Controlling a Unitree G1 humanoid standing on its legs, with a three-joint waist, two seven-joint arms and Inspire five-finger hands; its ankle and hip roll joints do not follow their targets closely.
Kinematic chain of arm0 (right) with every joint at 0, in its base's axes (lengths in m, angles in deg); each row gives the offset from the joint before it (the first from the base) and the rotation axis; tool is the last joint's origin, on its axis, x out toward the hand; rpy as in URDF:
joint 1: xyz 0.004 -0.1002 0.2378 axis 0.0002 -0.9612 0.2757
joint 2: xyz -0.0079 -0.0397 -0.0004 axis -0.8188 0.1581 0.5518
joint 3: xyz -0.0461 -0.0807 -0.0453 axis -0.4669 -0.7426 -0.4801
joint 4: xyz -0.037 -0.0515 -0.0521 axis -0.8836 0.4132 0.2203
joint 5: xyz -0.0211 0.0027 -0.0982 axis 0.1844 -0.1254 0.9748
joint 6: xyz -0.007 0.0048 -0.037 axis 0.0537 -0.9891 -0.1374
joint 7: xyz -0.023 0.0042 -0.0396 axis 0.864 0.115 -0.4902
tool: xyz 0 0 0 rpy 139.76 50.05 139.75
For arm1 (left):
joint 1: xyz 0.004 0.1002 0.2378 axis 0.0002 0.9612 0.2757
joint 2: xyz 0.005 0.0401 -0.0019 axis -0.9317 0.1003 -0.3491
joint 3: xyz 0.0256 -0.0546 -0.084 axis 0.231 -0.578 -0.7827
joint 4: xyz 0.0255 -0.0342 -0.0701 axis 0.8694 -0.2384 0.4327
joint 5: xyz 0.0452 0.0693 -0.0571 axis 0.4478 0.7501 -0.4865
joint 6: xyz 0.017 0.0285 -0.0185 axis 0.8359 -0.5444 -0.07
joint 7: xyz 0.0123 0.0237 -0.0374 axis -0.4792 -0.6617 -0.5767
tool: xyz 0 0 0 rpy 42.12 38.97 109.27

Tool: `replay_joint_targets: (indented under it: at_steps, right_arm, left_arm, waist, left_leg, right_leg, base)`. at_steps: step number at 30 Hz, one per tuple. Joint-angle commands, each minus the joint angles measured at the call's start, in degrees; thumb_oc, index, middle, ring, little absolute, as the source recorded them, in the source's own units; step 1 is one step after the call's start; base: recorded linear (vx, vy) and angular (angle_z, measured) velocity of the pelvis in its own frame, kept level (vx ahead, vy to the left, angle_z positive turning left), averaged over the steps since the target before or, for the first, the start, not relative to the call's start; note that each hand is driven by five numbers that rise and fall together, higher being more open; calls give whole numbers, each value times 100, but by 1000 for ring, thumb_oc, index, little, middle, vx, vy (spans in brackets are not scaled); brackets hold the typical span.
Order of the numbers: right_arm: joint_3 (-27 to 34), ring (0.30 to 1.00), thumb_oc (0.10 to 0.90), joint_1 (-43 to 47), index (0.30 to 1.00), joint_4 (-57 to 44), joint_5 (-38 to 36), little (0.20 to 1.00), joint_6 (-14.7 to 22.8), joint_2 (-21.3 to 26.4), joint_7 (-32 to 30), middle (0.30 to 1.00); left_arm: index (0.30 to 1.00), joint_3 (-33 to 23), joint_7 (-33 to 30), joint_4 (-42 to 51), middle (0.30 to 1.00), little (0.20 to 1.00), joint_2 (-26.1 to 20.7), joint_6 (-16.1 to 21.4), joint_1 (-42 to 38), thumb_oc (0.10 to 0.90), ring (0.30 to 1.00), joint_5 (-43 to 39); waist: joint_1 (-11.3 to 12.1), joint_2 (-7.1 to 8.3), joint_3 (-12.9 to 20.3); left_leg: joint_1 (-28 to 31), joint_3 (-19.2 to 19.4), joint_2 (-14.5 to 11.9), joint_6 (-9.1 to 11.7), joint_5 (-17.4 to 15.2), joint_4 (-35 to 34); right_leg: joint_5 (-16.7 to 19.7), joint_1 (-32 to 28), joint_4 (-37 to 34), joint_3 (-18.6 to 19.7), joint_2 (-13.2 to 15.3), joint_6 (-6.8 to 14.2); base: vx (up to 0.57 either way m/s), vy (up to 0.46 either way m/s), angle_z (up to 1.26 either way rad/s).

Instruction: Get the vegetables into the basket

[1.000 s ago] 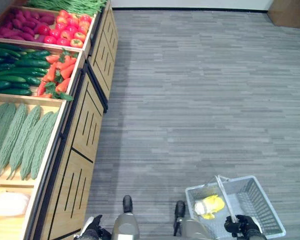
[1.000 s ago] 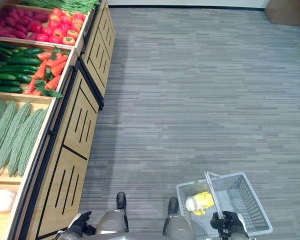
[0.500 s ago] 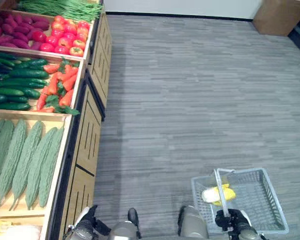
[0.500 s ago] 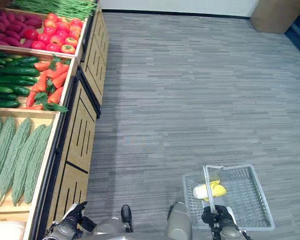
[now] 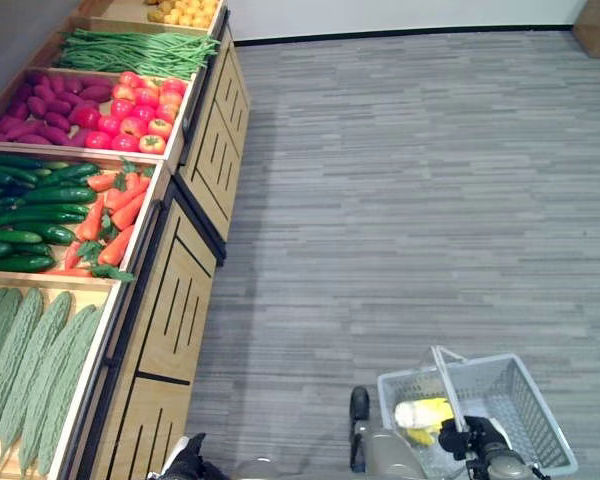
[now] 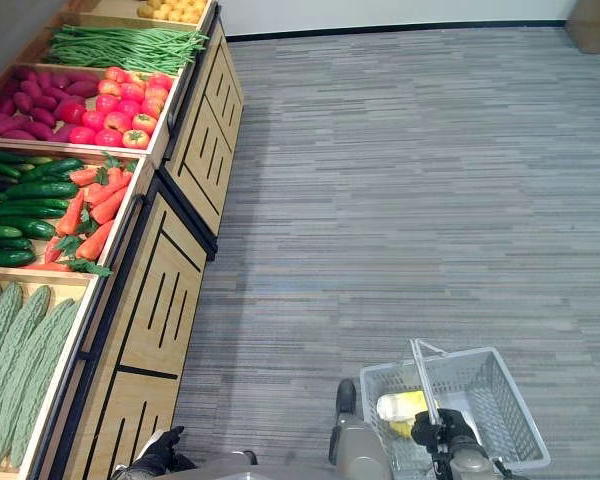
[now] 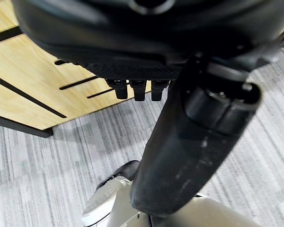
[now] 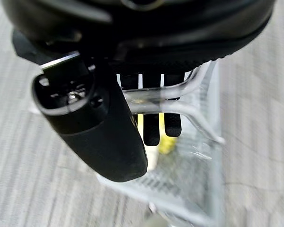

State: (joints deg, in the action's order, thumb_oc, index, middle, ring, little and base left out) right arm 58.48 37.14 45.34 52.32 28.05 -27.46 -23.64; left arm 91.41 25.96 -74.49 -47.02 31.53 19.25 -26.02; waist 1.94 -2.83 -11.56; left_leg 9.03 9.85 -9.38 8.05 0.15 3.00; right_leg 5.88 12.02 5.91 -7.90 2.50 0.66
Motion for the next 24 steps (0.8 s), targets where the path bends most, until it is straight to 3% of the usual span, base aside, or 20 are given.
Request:
replay_joint_targets:
  at_steps: [1, 3, 6, 8, 9, 10, 11, 12, 16, 21, 22, 23, 24]
  right_arm:
    - [-27, 300, 400, -65, 300, -213, 49, 300, 288, 171, 38, 300]
    - [14, 300, 400, -120, 300, -187, 41, 300, 285, 259, 26, 300]
    - [32, 300, 400, -147, 300, -150, 35, 300, 276, 288, 30, 300]
    - [190, 300, 400, -277, 300, -10, -15, 300, 243, 306, -30, 300]
    - [190, 300, 400, -282, 300, -11, -15, 300, 243, 306, -30, 300]
    - [166, 300, 400, -330, 300, 13, 38, 300, 239, 300, -50, 300]
    - [166, 300, 400, -335, 300, 13, 38, 300, 239, 300, -51, 300]
    - [120, 300, 400, -343, 300, 28, 82, 300, 253, 284, -66, 300]
    - [79, 300, 400, -335, 300, 68, 107, 300, 256, 208, -59, 300]
    - [82, 300, 400, -383, 300, 90, 162, 300, 231, 111, -27, 300]
    - [96, 300, 400, -364, 300, 112, 183, 300, 219, 81, -17, 300]
    - [96, 300, 400, -364, 300, 112, 183, 300, 219, 81, -17, 300]
    - [97, 300, 400, -280, 300, 86, 192, 300, 210, 48, -37, 300]
  left_arm:
    - [1000, 168, 16, 113, 1000, 1000, -170, 39, -159, 900, 1000, 105]
    - [1000, 277, 12, 224, 1000, 1000, -148, 39, -284, 900, 1000, 60]
    - [1000, 293, 9, 243, 1000, 1000, -146, 32, -314, 900, 1000, 31]
    - [1000, 377, 0, 207, 1000, 1000, -147, 21, -329, 900, 1000, 107]
    - [1000, 379, -1, 205, 1000, 1000, -146, 23, -326, 900, 1000, 108]
    - [1000, 403, -52, 185, 1000, 1000, -130, 17, -284, 900, 1000, 209]
    - [1000, 405, -54, 184, 1000, 1000, -128, 18, -279, 900, 1000, 210]
    - [1000, 398, -86, 173, 1000, 1000, -119, 2, -261, 900, 1000, 226]
    - [1000, 355, -63, 110, 1000, 1000, -141, -10, -178, 900, 1000, 254]
    - [1000, 388, -12, 167, 1000, 1000, -238, 17, -84, 900, 1000, 376]
    - [1000, 402, -22, 157, 1000, 1000, -266, 17, -107, 900, 1000, 388]
    - [1000, 402, -22, 157, 1000, 1000, -266, 17, -107, 900, 1000, 388]
    - [1000, 337, -46, 186, 1000, 1000, -314, 28, -143, 900, 1000, 317]
  waist:
    - [68, 224, -216]
    - [149, 354, -365]
    - [164, 386, -393]
    - [195, 381, -398]
    - [198, 387, -406]
    - [278, 293, -351]
    - [275, 302, -352]
    - [372, 235, -331]
    - [475, 247, -275]
    - [545, 411, -125]
    - [549, 481, -111]
    - [549, 481, -111]
    - [555, 561, -100]
  left_leg:
    - [-114, -159, 369, -76, 131, 304]
    - [-726, -321, 339, 72, 684, 1492]
    - [-849, -302, 318, 53, 730, 1660]
    - [-1379, 90, 107, -110, 574, 817]
    - [-1349, 97, 119, -113, 569, 800]
    - [-1632, 125, 7, -100, 803, 55]
    - [-1594, 129, 24, -96, 826, 2]
    - [-1762, 35, -118, -58, 1155, -507]
    - [-1773, 74, -198, -28, 1303, -697]
    - [-1717, 414, 45, -242, 905, -311]
    - [-1749, 513, 190, -354, 702, -134]
    - [-1749, 513, 190, -354, 702, -134]
    - [-1794, 651, 336, -455, 473, 31]
  right_leg:
    - [-515, 78, 676, 417, 333, 549]
    - [-696, -189, 667, 335, 370, 326]
    - [-778, -289, 656, 277, 383, 284]
    - [-966, -698, 492, 206, 447, 345]
    - [-978, -719, 489, 209, 457, 352]
    - [-1082, -870, 382, 187, 402, 405]
    - [-1099, -883, 386, 185, 414, 407]
    - [-1227, -1079, 376, 223, 368, 420]
    - [-1434, -1450, 382, 387, 346, 453]
    - [-1485, -1718, 309, 635, 608, 622]
    - [-1356, -1706, 294, 710, 769, 729]
    - [-1356, -1706, 294, 710, 769, 729]
    - [-1092, -1588, 308, 825, 913, 860]
  base:
    - [142, -248, 41]
    - [135, -282, 23]
    - [116, -136, 27]
    - [250, -39, 24]
    - [328, 92, 66]
    - [191, 81, 57]
    - [384, 161, 35]
    - [321, 117, -4]
    - [285, 102, -43]
    - [291, 218, -56]
    - [211, 231, -33]
    - [212, 277, -15]
    - [131, 189, -20]
